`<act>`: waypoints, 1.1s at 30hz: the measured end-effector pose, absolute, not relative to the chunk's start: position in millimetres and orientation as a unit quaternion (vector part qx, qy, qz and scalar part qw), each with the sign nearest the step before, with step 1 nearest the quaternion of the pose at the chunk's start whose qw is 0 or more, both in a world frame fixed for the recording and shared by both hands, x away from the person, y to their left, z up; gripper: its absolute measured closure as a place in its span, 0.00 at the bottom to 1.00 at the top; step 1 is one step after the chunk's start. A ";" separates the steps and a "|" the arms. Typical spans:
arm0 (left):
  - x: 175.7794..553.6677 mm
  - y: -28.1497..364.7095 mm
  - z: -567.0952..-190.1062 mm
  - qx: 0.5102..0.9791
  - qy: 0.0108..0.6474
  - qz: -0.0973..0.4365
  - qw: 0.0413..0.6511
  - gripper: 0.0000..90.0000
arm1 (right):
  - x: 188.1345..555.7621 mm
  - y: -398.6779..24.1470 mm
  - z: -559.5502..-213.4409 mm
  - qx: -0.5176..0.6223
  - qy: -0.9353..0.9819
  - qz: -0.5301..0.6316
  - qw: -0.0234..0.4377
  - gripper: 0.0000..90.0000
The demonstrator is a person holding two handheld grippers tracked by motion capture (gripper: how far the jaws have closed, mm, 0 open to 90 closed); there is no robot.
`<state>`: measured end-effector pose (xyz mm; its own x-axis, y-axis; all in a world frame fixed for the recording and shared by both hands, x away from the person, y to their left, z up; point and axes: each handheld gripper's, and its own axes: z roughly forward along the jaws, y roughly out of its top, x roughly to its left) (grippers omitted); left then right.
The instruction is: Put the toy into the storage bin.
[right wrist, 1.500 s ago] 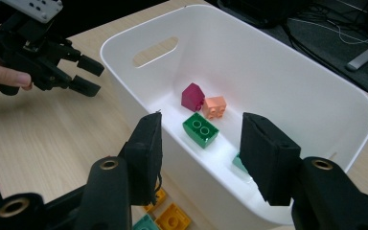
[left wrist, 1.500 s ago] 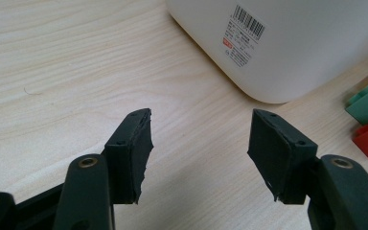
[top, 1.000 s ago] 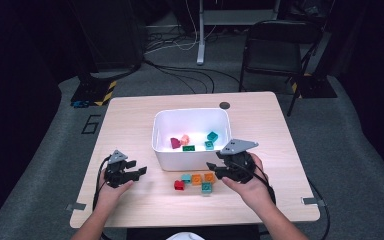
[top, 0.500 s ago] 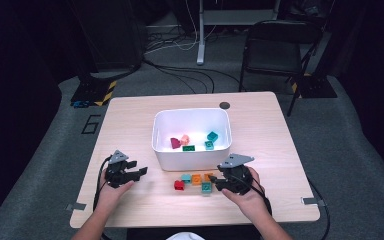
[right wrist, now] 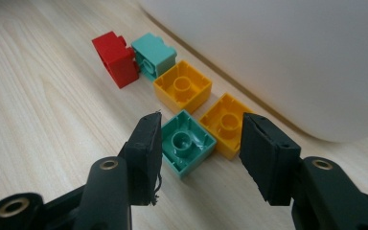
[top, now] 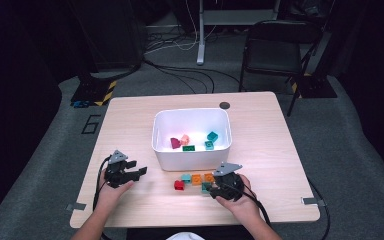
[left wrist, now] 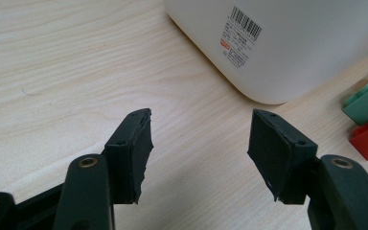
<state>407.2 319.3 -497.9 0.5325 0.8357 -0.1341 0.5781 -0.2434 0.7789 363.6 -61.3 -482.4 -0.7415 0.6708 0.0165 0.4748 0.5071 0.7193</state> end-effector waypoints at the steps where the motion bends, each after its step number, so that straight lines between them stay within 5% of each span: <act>1: 407.2 319.3 -497.9 0.773 0.457 0.156 0.411 0.45 | 363.7 -60.7 -483.9 0.335 0.858 0.366 0.131 0.55; 33: 407.6 319.9 -497.5 0.776 0.454 0.157 0.409 0.45 | 359.9 -29.8 -507.6 0.307 0.882 0.338 0.117 0.54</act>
<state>407.6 319.9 -497.5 0.5377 0.8333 -0.1283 0.5768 -0.2526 0.7769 359.9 -29.8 -507.6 -0.7847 0.6199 0.0012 0.4617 0.5832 0.6684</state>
